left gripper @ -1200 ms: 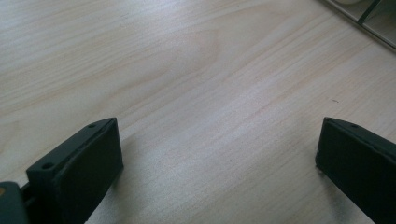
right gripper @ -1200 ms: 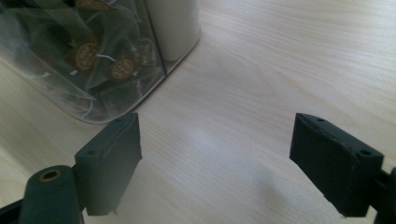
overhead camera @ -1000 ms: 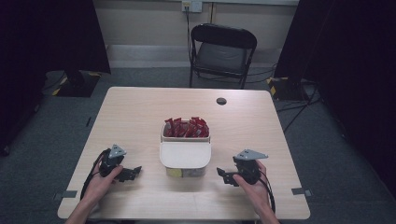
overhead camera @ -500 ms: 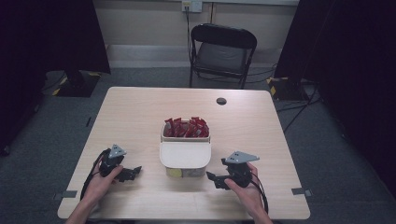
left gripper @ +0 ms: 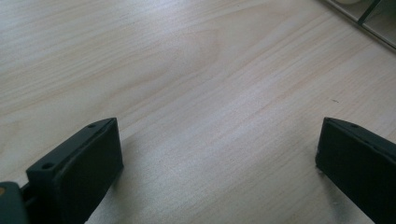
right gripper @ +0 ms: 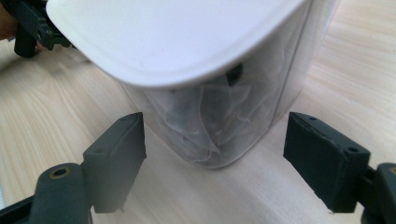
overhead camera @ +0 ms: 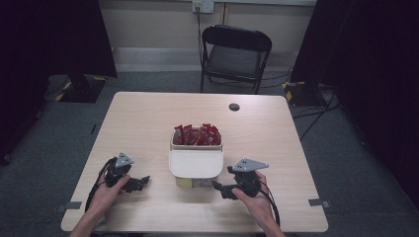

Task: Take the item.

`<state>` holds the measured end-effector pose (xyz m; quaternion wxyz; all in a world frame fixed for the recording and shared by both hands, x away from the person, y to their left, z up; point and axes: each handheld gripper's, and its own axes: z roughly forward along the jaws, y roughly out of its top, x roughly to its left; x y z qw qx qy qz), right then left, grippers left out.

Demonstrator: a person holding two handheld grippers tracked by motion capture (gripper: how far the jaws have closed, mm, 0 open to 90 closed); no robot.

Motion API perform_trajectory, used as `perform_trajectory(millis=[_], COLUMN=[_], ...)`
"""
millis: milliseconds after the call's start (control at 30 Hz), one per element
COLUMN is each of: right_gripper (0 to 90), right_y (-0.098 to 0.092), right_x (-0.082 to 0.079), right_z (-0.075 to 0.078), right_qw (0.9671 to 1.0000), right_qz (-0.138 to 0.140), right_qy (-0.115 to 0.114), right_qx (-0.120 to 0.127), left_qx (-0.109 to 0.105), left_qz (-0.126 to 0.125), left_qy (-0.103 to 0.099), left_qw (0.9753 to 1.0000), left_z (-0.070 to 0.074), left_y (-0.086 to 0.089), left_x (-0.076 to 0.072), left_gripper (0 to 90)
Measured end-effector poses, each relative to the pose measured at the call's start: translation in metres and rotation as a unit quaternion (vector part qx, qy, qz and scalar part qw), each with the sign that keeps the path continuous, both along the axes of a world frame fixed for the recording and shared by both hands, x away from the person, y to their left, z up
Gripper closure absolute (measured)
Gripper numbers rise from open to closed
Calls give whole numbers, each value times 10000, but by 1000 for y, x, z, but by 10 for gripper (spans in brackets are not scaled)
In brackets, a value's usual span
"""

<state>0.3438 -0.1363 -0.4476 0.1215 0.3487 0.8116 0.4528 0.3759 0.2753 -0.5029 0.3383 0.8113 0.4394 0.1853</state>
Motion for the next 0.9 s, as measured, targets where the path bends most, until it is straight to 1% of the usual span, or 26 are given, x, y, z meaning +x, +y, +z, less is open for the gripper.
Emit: perform_trajectory(millis=[133, 167, 233, 367, 400, 467, 500, 567, 667, 733, 900], right_gripper=[193, 194, 194, 185, 179, 174, 149, 148, 150, 151, 166], right_y=[1, 2, 3, 3, 4, 5, 6, 7, 10, 11, 13], right_x=[3, 5, 6, 7, 8, 9, 11, 11, 12, 13, 13], right_z=[3, 4, 3, 4, 6, 9, 11, 11, 7, 6, 7], right_qw=[10000, 9999, 9999, 9999, 9999, 9999, 9999, 9999, 9999, 9998, 9998], right_qz=[20, 74, 75, 101, 135, 117, 123, 131, 156, 145, 192], right_qy=[-36, -16, -6, 58, 47, 16, 2, -6, 25, 20, -51], right_qx=[52, 79, 90, 96, 85, 71, 62, 26, 36, 113, 102], left_qx=[3, 2, -11, 3, 0, -1, 1, 1, -1, 2, 1], left_qz=[0, 0, 9, 0, 2, 2, 1, 1, 1, 0, 1], left_qy=[3, -1, 0, 2, 2, 3, 3, 3, -1, 3, 2], left_qw=[10000, 10000, 10000, 10000, 10000, 10000, 10000, 10000, 10000, 10000, 10000], left_z=[0, 0, 0, 0, 0, 0, 0, 0, 0, 0, 0], left_y=[0, 0, 0, 0, 0, 0, 0, 0, 0, 0, 0], left_x=[0, 0, 0, 0, 0, 0, 0, 0, 0, 0, 0], left_gripper=[0, 0, 0, 0, 0, 0, 0, 0, 0, 0, 0])
